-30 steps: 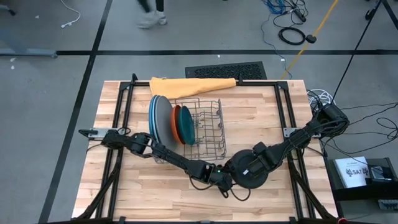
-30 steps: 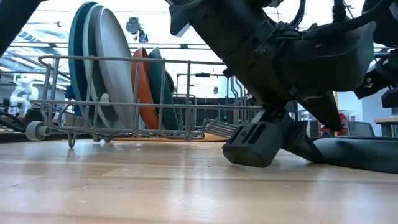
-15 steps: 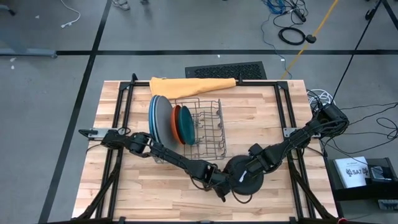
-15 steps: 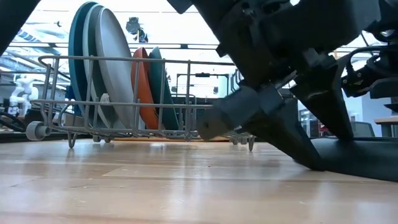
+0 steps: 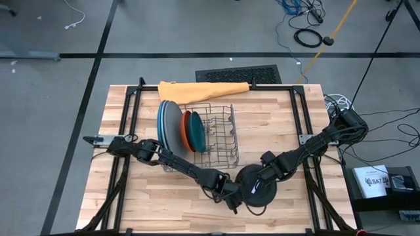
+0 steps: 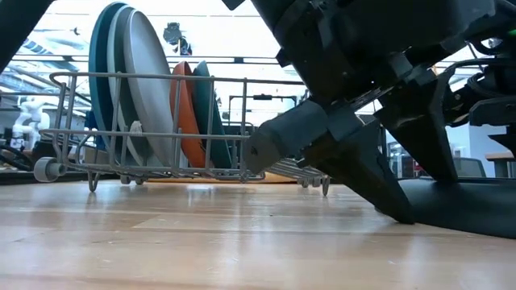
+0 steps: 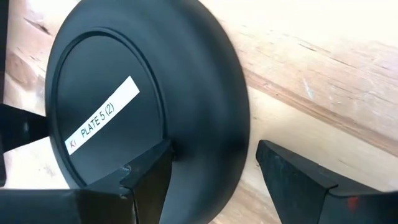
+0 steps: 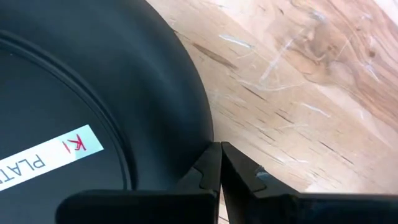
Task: Sort dishes
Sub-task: Put the black plate in the dish rack
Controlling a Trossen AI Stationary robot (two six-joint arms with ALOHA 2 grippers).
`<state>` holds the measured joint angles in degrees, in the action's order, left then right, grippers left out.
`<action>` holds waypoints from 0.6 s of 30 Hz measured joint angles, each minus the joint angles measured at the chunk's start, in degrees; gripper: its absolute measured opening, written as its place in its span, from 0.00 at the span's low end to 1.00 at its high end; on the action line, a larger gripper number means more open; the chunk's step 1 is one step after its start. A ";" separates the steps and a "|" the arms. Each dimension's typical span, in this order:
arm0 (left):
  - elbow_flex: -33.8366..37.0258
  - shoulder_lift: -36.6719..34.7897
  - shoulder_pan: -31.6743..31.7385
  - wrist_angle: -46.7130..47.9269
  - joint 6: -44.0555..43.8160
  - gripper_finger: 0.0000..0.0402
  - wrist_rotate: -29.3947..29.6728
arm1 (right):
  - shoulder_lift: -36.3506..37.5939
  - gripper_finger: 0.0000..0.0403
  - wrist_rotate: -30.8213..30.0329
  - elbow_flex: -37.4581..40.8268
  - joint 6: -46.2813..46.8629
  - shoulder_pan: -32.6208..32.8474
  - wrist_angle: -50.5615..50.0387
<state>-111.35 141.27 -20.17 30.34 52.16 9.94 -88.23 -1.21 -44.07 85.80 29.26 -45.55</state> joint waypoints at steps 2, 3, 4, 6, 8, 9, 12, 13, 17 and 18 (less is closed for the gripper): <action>0.01 0.30 -0.37 -1.23 0.95 0.61 1.87 | 0.00 0.00 0.00 0.00 0.00 -0.02 0.20; 0.02 0.44 -0.56 -2.01 1.36 0.61 2.88 | 0.00 0.00 -0.05 0.00 0.00 -0.02 0.42; 0.02 0.62 -0.62 -2.66 1.68 0.61 3.51 | 0.00 0.00 -0.11 0.02 -0.14 0.00 0.64; 0.07 0.66 -0.72 -3.55 2.02 0.61 4.30 | 0.00 0.00 -0.06 0.04 -0.20 -0.02 0.82; 0.09 0.75 -0.91 -4.61 2.16 0.61 5.92 | 0.02 0.00 -0.07 0.04 -0.24 -0.02 1.12; 0.09 0.77 -0.92 -4.81 2.15 0.61 6.37 | 0.02 0.00 -0.01 0.08 -0.40 -0.02 1.25; 0.13 0.79 -1.09 -5.57 2.01 0.61 8.70 | 0.02 0.00 0.50 0.09 -1.08 -0.04 1.63; 0.13 0.84 -1.27 -5.97 1.62 0.61 9.76 | 0.02 0.00 0.55 0.09 -1.25 -0.04 1.68; 0.17 0.90 -1.69 -7.35 0.61 0.61 12.12 | 0.02 0.00 0.57 0.09 -1.27 -0.04 1.65; 0.21 1.00 -1.96 -7.87 0.62 0.61 13.37 | 0.02 0.00 0.57 0.09 -1.27 -0.04 1.65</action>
<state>-111.14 142.27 -22.13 22.47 52.78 23.31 -88.20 -0.64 -43.99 84.53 29.21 -43.90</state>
